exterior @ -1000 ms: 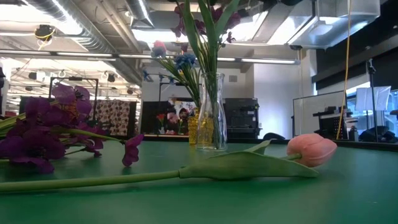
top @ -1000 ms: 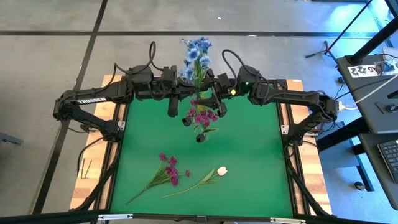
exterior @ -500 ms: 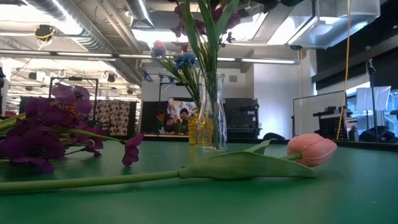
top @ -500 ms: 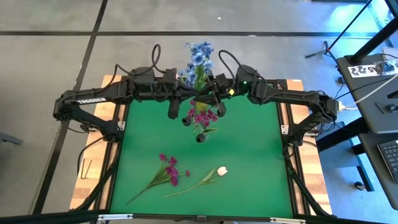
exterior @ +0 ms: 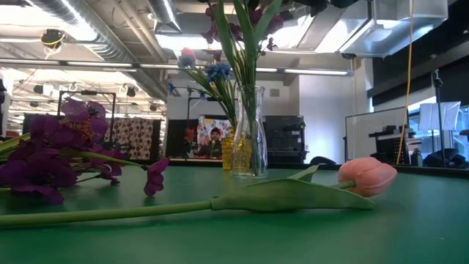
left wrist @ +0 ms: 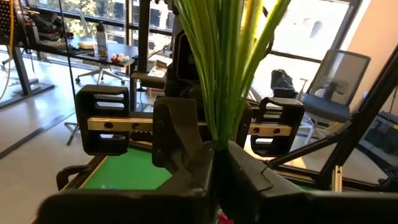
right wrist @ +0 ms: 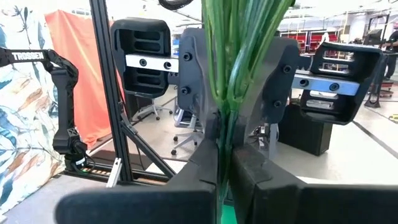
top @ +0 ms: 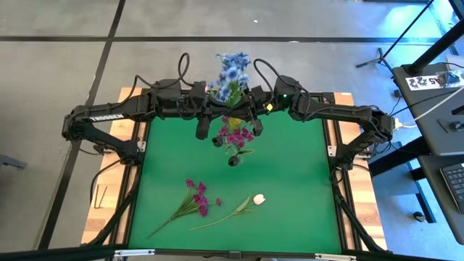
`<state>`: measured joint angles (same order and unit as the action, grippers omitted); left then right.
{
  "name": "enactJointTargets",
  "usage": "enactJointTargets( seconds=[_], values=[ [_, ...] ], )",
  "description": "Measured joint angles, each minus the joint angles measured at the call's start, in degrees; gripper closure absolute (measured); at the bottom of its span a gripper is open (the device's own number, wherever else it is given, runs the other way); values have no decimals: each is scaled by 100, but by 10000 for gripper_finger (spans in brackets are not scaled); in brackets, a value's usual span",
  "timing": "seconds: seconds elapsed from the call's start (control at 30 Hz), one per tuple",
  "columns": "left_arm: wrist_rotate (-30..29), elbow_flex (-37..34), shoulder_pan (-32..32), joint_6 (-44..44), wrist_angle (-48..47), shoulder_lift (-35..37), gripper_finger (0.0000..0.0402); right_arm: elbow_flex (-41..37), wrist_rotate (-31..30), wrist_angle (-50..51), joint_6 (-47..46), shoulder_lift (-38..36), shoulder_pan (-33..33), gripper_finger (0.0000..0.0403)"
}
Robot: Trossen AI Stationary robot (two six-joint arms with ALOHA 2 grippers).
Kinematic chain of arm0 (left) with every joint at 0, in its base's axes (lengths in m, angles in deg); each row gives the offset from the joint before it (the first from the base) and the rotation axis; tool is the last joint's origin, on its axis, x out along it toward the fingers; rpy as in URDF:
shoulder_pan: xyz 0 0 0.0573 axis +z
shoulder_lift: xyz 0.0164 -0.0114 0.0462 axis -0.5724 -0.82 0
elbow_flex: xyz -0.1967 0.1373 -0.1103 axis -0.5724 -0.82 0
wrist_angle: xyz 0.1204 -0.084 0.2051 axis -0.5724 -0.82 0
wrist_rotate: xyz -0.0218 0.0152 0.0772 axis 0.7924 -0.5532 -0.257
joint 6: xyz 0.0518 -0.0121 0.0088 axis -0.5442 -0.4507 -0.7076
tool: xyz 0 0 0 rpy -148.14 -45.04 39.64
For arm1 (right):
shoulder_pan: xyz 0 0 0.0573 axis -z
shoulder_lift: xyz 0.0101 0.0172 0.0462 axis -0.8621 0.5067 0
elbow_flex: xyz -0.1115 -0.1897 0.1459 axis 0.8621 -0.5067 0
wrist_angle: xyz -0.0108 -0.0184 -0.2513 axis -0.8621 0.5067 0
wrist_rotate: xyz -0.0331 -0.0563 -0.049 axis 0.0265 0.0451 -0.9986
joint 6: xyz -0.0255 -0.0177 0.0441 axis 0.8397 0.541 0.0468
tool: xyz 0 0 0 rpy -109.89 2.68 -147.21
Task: Sort flowers into vase by color
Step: Put the blue flowers into the yellow vase
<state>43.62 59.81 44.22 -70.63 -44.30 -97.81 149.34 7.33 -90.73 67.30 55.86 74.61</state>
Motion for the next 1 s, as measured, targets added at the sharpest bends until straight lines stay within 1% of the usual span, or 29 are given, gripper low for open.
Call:
enactJointTargets(
  seconds=[0.17, 0.27, 0.47, 0.6, 0.8, 0.9, 1.0],
  values=[
    [-30, 0, 2, 0, -93, 49, 325, 0, -38, 24, 13, -30, 4, 380],
    [-69, 0, 7, -25, -175, 125, 300, 0, -100, 155, 28, -167, 77, 382],
    [-249, -6, 7, -48, -298, 404, 266, 0, -185, 402, 168, -501, 254, 389],
    [-449, -7, 7, -208, -506, 706, 257, -2, -222, 775, 375, -755, 382, 384],
    [-774, -7, 6, -453, -1106, 1110, 256, -31, -244, 958, 448, -1151, 712, 390],
    [-951, -7, 4, -455, -1327, 1285, 256, -193, -234, 1122, 448, -1354, 936, 387],
    [-1127, -9, 4, -462, -1570, 1393, 256, -523, -210, 1136, 448, -1599, 1185, 388]
  ],
)
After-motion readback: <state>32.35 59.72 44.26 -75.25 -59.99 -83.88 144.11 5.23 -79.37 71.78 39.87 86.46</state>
